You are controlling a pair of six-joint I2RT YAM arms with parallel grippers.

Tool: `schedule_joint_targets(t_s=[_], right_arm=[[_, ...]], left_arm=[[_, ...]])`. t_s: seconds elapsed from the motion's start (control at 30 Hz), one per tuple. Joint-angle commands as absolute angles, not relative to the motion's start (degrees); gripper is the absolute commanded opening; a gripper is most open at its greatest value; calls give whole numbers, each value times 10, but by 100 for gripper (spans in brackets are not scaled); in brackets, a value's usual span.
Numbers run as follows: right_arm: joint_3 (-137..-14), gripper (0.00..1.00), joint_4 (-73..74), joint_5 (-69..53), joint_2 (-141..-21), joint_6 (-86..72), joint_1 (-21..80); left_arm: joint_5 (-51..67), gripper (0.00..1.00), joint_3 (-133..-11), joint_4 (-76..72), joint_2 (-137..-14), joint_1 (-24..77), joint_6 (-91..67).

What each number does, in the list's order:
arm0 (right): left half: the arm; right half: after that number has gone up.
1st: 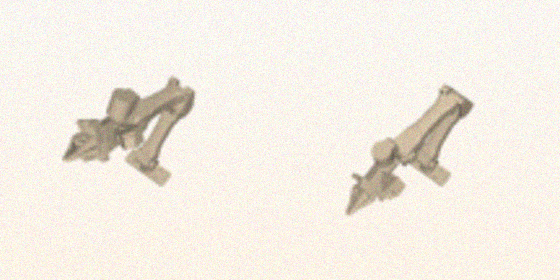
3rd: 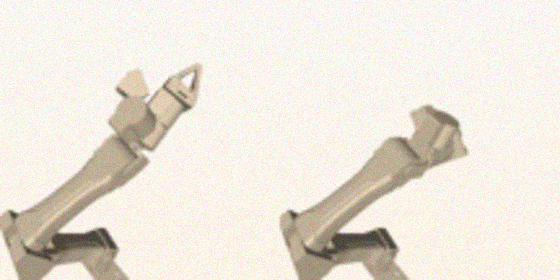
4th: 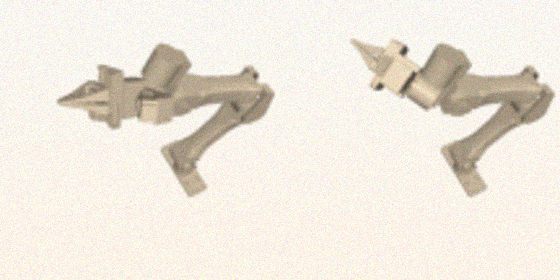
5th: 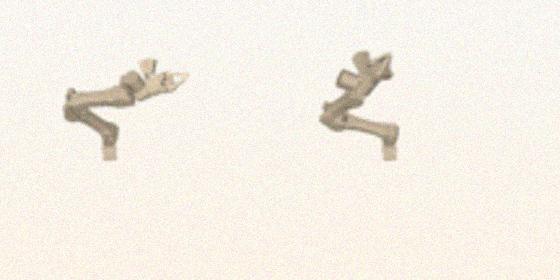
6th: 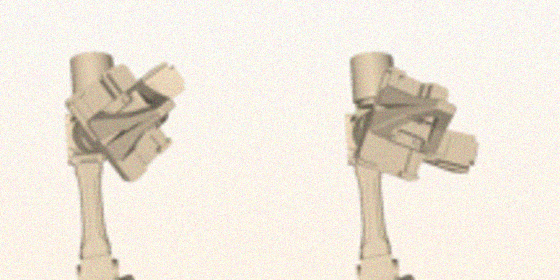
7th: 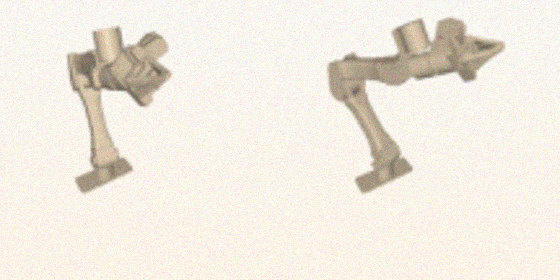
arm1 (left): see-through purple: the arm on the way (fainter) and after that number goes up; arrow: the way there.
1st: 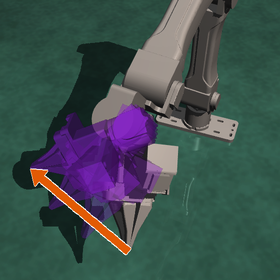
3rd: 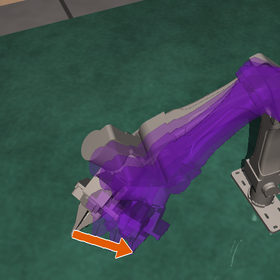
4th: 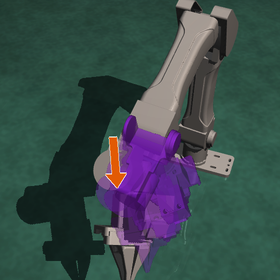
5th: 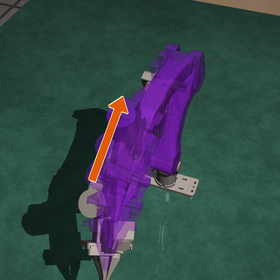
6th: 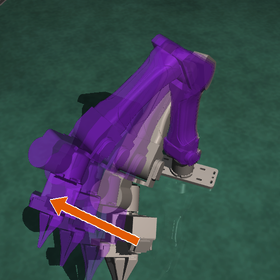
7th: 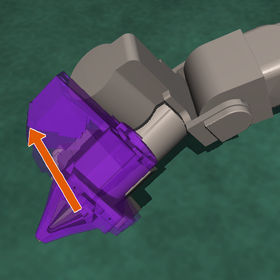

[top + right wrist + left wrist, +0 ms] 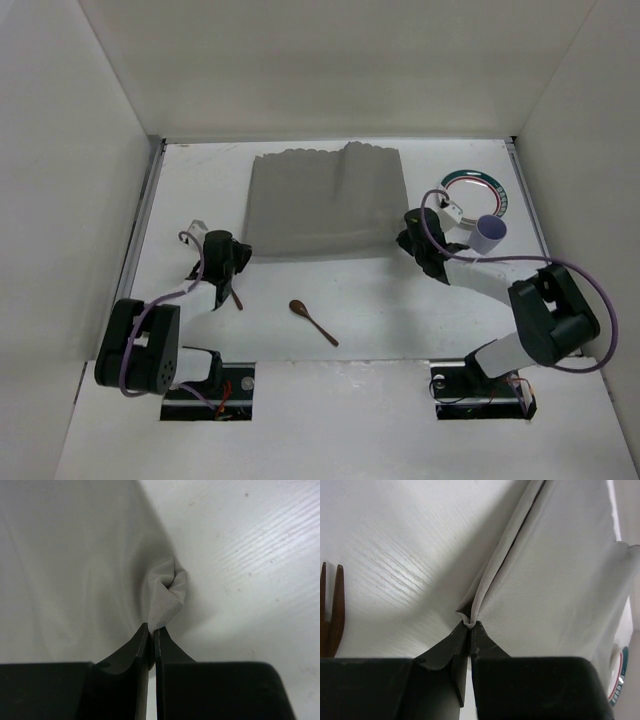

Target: Set the dinner table for one person

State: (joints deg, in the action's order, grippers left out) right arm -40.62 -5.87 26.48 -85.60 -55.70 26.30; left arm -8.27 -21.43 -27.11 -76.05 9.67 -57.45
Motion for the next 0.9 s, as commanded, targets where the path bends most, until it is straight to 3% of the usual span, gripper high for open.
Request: schedule_joint_targets(t_s=[0.0,0.17,0.53,0.67,0.77,0.87], right_arm=[[-380,4,-22,316,-792,-543,254],[-322,11,23,289,-743,-539,281],[-296,14,90,276,-615,-512,272],[-301,30,124,238,-579,-493,278],[-295,56,157,229,-554,-481,292],[-299,64,161,237,-523,-458,288]], left_arm=[[-141,2,-198,-217,-709,86,-551],[-156,2,-193,-178,-673,95,-548],[-195,4,-182,-100,-564,116,-545],[-220,16,-193,-51,-484,136,-528],[-246,31,-215,-39,-459,146,-494],[-264,40,-245,-36,-477,159,-469]])
